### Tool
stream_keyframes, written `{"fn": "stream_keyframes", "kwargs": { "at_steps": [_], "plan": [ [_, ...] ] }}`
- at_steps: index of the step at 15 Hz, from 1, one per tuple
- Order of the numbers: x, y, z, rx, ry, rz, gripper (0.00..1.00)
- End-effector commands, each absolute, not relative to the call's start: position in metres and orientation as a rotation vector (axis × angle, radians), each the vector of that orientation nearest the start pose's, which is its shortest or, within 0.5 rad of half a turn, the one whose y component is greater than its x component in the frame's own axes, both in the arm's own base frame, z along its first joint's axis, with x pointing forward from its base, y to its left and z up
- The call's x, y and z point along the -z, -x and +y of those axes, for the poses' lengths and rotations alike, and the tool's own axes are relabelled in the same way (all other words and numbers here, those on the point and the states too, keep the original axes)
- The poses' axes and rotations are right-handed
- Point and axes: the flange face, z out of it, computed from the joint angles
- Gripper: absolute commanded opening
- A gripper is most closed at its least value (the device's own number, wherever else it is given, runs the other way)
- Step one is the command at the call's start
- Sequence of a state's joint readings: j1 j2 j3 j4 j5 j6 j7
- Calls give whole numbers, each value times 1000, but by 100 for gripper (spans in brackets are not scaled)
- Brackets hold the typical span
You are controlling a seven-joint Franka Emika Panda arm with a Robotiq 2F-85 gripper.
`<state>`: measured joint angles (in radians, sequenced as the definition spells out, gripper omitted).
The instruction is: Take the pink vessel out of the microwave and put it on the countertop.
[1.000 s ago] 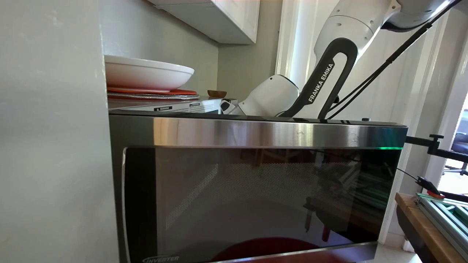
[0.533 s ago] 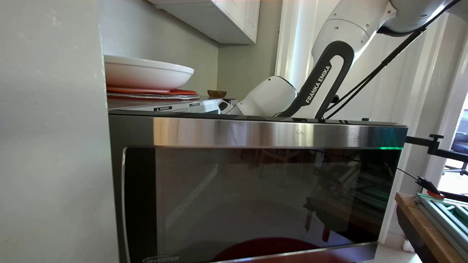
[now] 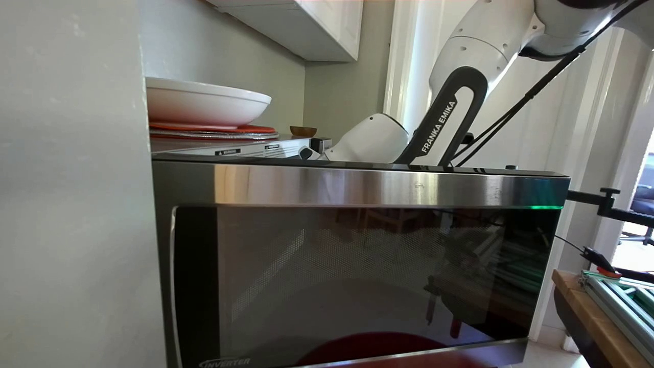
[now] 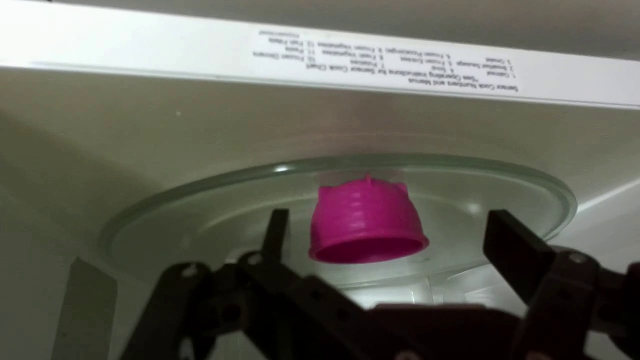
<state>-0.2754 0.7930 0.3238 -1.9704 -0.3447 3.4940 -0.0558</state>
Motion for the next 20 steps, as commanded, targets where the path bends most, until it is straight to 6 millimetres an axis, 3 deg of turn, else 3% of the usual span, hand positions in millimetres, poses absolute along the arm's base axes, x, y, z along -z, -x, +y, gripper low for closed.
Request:
{"fn": "stream_keyframes", "kwargs": {
  "at_steps": [1,15,17,18,20],
  "plan": [
    [-172,-646,48,1254,2652,-421,100],
    [-158,-656,55,1267,2623,-394,99],
    [-157,-656,56,1262,2624,-389,74],
    [-156,-657,56,1260,2624,-387,70],
    [-156,-657,56,1260,2623,-387,52]
  ]
}}
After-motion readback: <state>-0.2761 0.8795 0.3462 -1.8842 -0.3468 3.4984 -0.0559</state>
